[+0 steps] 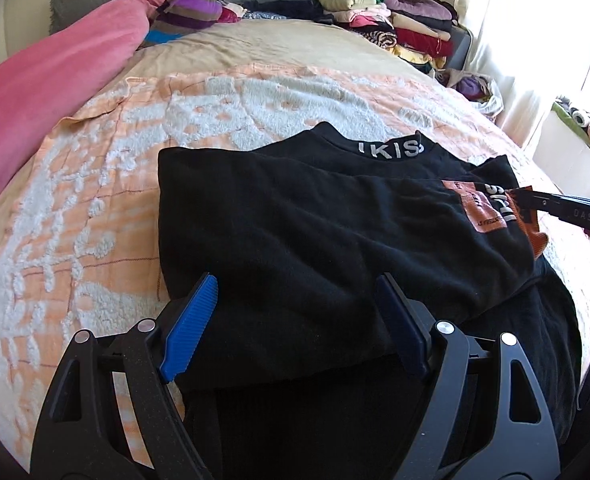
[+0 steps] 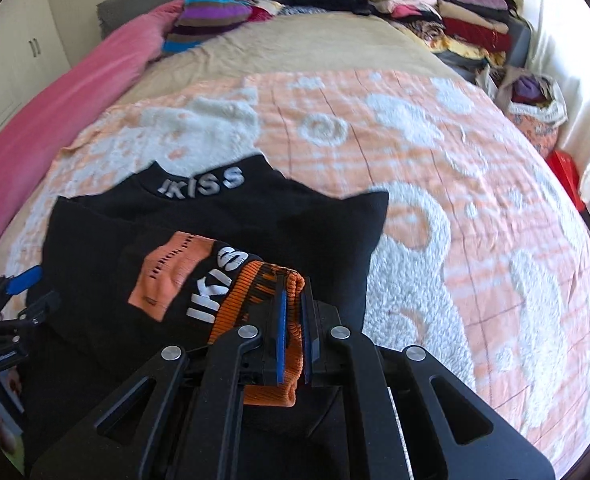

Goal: Fold small clothes
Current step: 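Grasp the folded orange cuff with the right gripper and straighten it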

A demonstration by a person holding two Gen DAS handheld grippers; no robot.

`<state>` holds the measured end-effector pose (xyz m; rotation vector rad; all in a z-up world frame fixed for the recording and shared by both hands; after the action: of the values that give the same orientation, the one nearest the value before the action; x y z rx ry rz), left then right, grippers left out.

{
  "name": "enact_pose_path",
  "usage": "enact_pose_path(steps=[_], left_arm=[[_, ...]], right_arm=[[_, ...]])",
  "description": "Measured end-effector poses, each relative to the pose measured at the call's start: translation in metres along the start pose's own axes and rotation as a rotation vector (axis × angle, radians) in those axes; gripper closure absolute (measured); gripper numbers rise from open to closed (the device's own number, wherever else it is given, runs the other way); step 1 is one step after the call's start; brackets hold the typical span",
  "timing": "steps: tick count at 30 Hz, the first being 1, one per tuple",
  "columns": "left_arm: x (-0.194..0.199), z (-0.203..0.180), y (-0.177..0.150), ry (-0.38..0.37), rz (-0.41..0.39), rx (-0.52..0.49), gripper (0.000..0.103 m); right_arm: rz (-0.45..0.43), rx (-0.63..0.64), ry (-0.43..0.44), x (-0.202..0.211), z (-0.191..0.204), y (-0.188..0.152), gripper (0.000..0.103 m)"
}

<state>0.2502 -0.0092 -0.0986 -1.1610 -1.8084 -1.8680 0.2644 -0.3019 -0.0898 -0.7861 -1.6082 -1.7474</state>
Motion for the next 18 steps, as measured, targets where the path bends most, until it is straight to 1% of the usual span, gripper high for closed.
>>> enact_pose_path(steps=[3, 5, 7, 8, 10, 12, 13, 16, 18], left_arm=[[0.003, 0.0, 0.001, -0.011, -0.007, 0.01, 0.03], [0.002, 0.0, 0.0, -0.015, -0.004, 0.008, 0.03], [-0.001, -0.003, -0.001, -0.002, 0.008, -0.005, 0.03], [-0.003, -0.004, -0.003, 0.014, 0.018, -0.016, 0.03], [-0.005, -0.006, -0.005, 0.031, 0.028, -0.025, 0.03], [-0.006, -0.006, -0.005, 0.04, 0.031, -0.03, 0.03], [-0.005, -0.005, -0.005, 0.039, 0.032, -0.028, 0.03], [-0.004, -0.003, -0.004, 0.037, 0.04, -0.024, 0.03], [0.001, -0.002, -0.001, 0.039, 0.049, -0.008, 0.03]], right_arm=[[-0.004, -0.011, -0.026, -0.002, -0.003, 0.0, 0.098], [-0.009, 0.005, -0.047, -0.004, -0.002, 0.0, 0.098], [-0.003, 0.018, -0.053, -0.01, -0.002, -0.001, 0.097], [0.014, 0.031, -0.063, -0.016, -0.003, -0.002, 0.097], [0.037, 0.026, -0.063, -0.02, -0.006, -0.005, 0.091], [0.013, 0.006, -0.072, -0.01, -0.013, -0.005, 0.089], [-0.004, -0.006, -0.076, -0.003, -0.017, -0.005, 0.085], [-0.056, -0.038, -0.041, 0.022, -0.023, -0.008, 0.084], [-0.092, -0.026, -0.004, 0.038, -0.017, -0.011, 0.084]])
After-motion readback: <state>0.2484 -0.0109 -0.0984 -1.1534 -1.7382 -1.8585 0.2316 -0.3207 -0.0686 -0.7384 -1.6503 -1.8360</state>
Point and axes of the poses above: each gripper's, at about its wrist camera, not at the fingertips, and x roughly against the way its jaws point, z to its left, y to its top, the point moved 1 cm from there along -x, roughly the way its jaws point, and after that the axes turned 5 degrees about -z, right-handed, at the moved point
